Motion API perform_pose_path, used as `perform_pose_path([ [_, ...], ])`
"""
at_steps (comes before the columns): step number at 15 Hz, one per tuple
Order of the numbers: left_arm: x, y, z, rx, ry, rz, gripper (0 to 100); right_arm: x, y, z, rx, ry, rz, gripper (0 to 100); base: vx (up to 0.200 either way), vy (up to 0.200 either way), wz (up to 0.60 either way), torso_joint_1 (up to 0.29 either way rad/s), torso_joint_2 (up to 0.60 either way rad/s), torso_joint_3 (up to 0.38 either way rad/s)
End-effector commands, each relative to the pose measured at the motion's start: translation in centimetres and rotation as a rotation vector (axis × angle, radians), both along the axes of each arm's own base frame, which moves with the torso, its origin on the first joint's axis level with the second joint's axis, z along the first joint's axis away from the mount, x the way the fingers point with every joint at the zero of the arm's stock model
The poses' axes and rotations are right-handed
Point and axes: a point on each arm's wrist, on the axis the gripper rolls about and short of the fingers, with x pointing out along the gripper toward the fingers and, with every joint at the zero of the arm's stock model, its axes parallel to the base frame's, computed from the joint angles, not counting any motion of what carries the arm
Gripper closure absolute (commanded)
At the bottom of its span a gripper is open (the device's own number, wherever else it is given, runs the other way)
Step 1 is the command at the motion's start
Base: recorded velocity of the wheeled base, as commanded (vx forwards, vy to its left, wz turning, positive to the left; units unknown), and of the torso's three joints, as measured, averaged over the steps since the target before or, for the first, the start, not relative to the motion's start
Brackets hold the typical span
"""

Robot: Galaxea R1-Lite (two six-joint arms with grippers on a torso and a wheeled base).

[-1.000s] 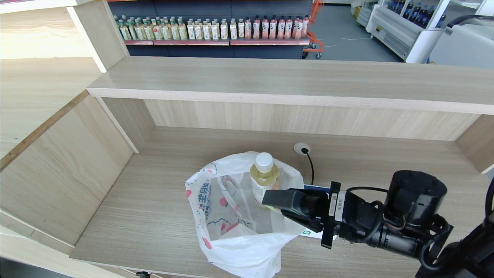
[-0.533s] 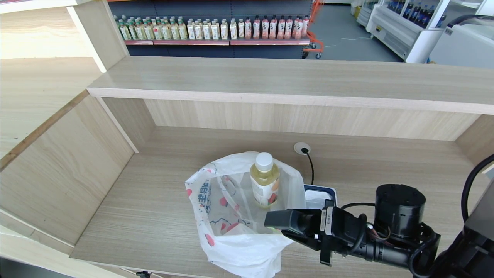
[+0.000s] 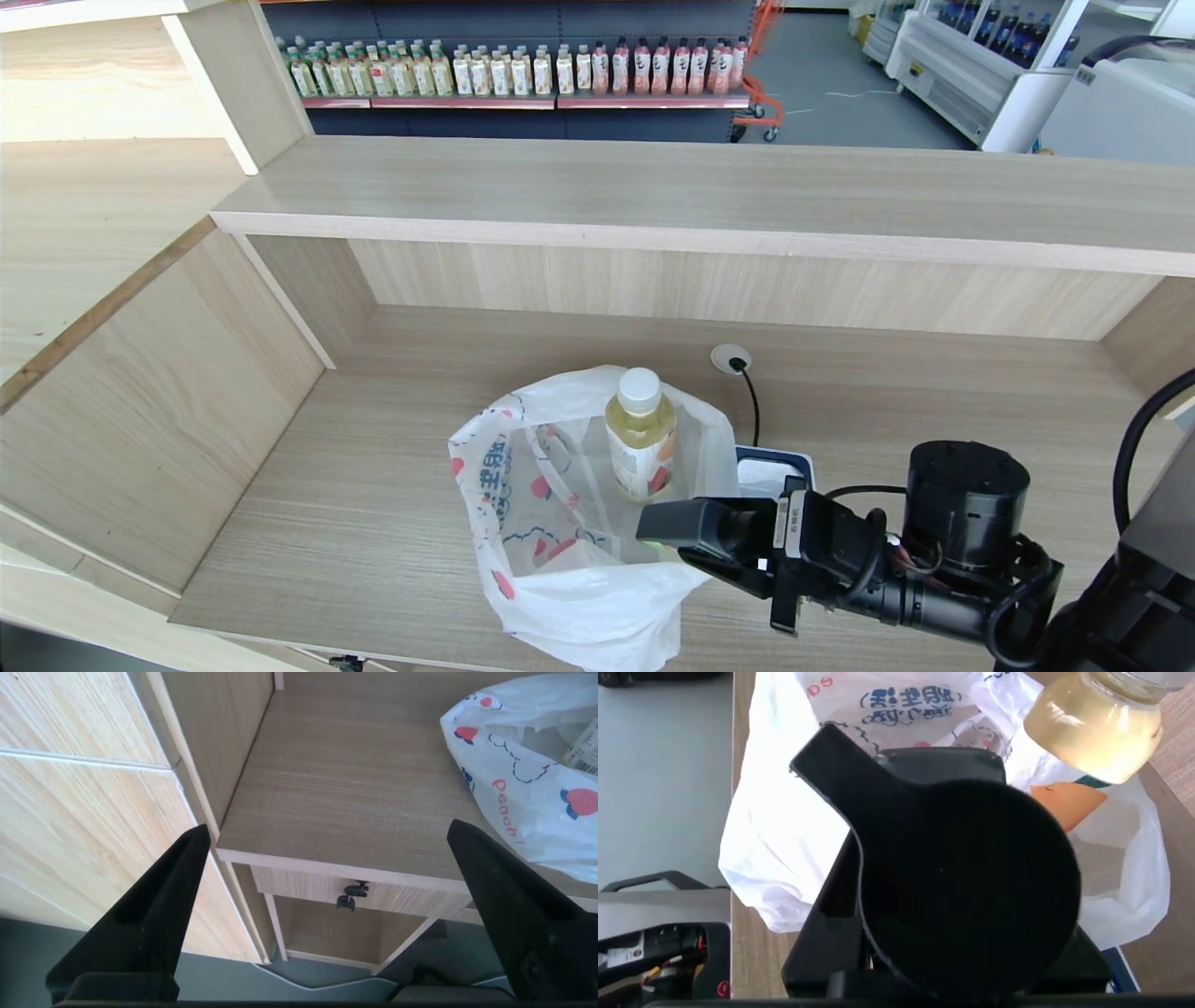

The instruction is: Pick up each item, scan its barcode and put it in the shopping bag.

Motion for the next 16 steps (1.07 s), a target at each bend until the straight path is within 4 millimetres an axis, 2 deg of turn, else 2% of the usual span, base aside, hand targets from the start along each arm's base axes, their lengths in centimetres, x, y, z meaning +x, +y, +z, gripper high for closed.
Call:
perform_pose_path([
  [1,0.0,0.0,0.0,0.000,-0.001,0.000,0,0.2,0.1,0.1,0.004,-0.008,0.001,100,0.000,0.000,0.00,0.000,0.00,0.000],
  [2,0.0,0.0,0.0,0.000,-0.001,0.000,0,0.2,0.1,0.0,0.002,-0.007,-0.001,0,0.000,0.000,0.00,0.000,0.00,0.000],
  [6,0.0,0.0,0.0,0.000,-0.001,0.000,0,0.2,0.1,0.1,0.007,-0.008,-0.001,0,0.000,0.000,0.00,0.000,0.00,0.000],
  [8,0.0,0.0,0.0,0.000,-0.001,0.000,0,-0.1,-0.2,1.3,0.045,-0.003,-0.007,0,0.000,0.000,0.00,0.000,0.00,0.000],
  [9,0.0,0.0,0.0,0.000,-0.001,0.000,0,-0.7,-0.5,3.0,0.096,-0.016,-0.017,0,0.000,0.000,0.00,0.000,0.00,0.000],
  [10,0.0,0.0,0.0,0.000,-0.001,0.000,0,-0.9,-0.7,3.5,0.109,-0.019,-0.018,0,0.000,0.000,0.00,0.000,0.00,0.000],
  [13,0.0,0.0,0.0,0.000,-0.001,0.000,0,-4.6,-3.5,10.3,0.237,-0.065,-0.037,0,0.000,0.000,0.00,0.000,0.00,0.000],
  [14,0.0,0.0,0.0,0.000,-0.001,0.000,0,-5.6,-4.3,11.9,0.272,-0.057,-0.048,0,0.000,0.000,0.00,0.000,0.00,0.000],
  [15,0.0,0.0,0.0,0.000,-0.001,0.000,0,-7.3,-5.8,14.1,0.315,-0.022,-0.117,0,0.000,0.000,0.00,0.000,0.00,0.000],
  [16,0.0,0.0,0.0,0.000,-0.001,0.000,0,-8.4,-6.9,15.5,0.346,0.007,-0.198,0,0.000,0.000,0.00,0.000,0.00,0.000],
])
